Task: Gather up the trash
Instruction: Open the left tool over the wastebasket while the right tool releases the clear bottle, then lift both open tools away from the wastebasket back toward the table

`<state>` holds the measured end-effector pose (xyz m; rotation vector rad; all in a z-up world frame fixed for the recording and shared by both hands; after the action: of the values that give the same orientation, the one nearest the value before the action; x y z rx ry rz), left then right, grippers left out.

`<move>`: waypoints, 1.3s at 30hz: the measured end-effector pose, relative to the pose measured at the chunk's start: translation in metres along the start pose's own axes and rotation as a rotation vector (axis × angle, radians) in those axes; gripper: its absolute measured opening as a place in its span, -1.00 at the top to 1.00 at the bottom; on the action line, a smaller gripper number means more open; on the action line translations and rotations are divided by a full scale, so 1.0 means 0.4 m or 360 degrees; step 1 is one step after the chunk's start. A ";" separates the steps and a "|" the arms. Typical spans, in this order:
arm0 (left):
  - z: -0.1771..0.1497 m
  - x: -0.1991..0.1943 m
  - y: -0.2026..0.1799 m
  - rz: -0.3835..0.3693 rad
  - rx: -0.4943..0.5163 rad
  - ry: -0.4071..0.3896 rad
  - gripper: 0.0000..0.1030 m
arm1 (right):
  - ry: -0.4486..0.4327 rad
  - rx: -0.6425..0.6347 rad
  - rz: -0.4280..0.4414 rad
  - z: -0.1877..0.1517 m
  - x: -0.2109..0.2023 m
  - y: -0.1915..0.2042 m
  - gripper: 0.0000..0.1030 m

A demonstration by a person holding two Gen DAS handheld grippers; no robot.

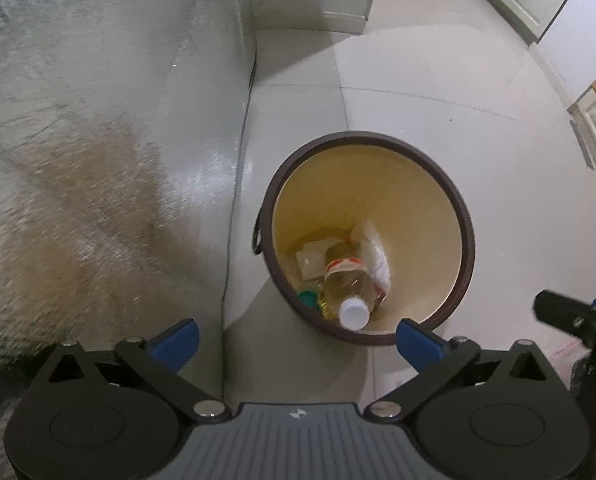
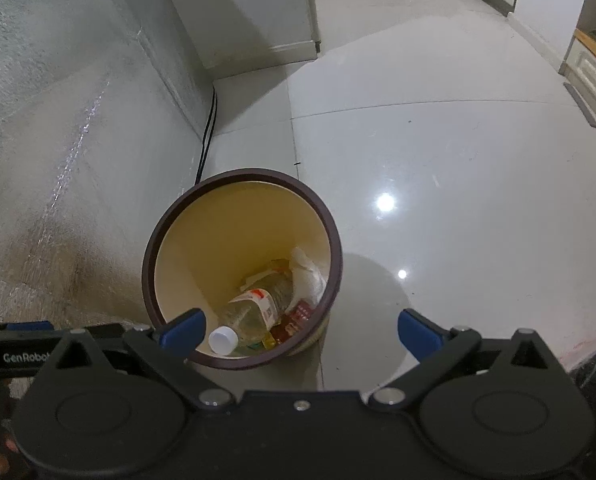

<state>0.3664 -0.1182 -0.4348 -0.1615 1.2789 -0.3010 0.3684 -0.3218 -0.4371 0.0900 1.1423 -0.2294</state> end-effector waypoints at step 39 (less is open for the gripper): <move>-0.255 -0.611 -0.255 -0.0149 0.0353 -0.0574 -1.00 | -0.0558 0.0087 -0.0136 -0.208 -0.584 -0.220 -1.00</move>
<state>0.1927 -0.1346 -0.2110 -0.0815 0.8759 -0.4691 0.1821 -0.3602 -0.2553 0.0468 0.7919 -0.3380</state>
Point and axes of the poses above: each gripper's, at about its wrist camera, not at the fingertips, and x roughly the way its jaws point, y to its left, z to its top, the point moved 1 cm from there along x, roughly the way its jaws point, and after that the axes turned 15 degrees about -z, right-handed, at the moved point
